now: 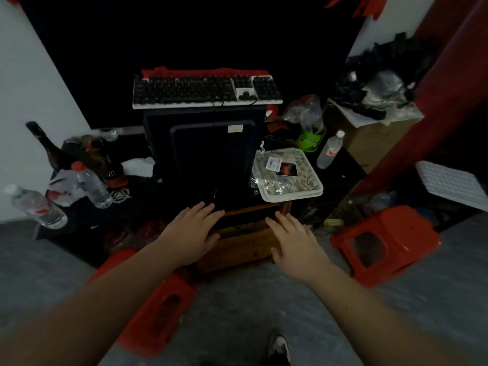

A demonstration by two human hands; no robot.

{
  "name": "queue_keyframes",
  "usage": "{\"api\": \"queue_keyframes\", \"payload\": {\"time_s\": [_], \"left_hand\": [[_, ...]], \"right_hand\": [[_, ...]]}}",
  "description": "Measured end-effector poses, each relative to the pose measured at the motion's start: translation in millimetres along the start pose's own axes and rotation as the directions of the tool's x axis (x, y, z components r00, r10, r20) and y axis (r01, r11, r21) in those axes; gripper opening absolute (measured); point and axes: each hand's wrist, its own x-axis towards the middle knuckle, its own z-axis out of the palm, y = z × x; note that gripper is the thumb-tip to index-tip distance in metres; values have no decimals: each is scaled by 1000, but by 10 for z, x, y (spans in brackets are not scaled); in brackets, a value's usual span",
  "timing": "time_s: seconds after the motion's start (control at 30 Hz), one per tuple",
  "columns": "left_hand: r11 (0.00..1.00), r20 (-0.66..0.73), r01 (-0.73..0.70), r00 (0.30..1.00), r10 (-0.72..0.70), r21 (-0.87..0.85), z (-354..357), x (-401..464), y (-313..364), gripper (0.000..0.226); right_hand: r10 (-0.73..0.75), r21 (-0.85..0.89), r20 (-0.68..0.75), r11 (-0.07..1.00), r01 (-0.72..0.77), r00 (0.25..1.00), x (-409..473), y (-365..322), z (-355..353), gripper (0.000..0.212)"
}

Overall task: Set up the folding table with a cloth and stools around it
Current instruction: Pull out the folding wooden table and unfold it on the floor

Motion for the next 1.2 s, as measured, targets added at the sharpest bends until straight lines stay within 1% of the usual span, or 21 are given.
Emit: {"api": "queue_keyframes", "payload": {"time_s": [0.1, 0.2, 0.33, 0.47, 0.57, 0.63, 0.7, 0.77, 0.9, 1.0, 1.1, 1.2], "left_hand": [[997, 2, 83, 997, -83, -4, 219, 382, 61, 64], [984, 2, 173, 985, -173, -46, 430, 767, 123, 64], [959, -27, 246, 968, -251, -138, 782, 1280, 186, 62], [956, -15, 260, 964, -264, -136, 1491, 1677, 97, 61], [952, 16, 287, 958, -287, -110, 2138, 1942, -75, 65], [946, 30, 311, 951, -309, -96, 2547, 2079, -203, 66], [944, 30, 319, 948, -318, -86, 2893, 2185, -321, 69], [944, -2, 324, 946, -325, -66, 3156, 2286, -435, 74], [943, -70, 326, 941, -330, -60, 3466, 2542, -620, 77], [931, -62, 366, 929, -364, 13, 3603, 2699, -700, 75], [917, -48, 397, 917, -396, 39, 3692, 2767, -717, 78], [916, -81, 398, 916, -393, 52, 3705, 2742, -684, 81]], "right_hand": [[-77, -5, 43, 997, 77, 996, 347, 369, 184, 70], [-141, 17, 126, 990, 140, 982, 727, 783, 376, 70], [-170, 74, 155, 984, 160, 973, 1204, 1198, 699, 71], [-147, 155, 155, 980, 123, 977, 1686, 1471, 1285, 72], [-122, 210, 153, 974, 88, 981, 1987, 1644, 1890, 73], [-130, 234, 150, 968, 92, 980, 2168, 1723, 2302, 73], [-157, 200, 149, 972, 125, 976, 2353, 1770, 2663, 73], [-187, 119, 116, 978, 173, 976, 2573, 1787, 2948, 75], [-237, -11, 27, 971, 238, 971, 3066, 1777, 3258, 82], [-210, -102, 25, 972, 212, 977, 3345, 1794, 3397, 85], [-144, -114, 75, 982, 152, 987, 3482, 1811, 3497, 85], [-130, -117, 25, 984, 132, 991, 3412, 1794, 3512, 81]]}}
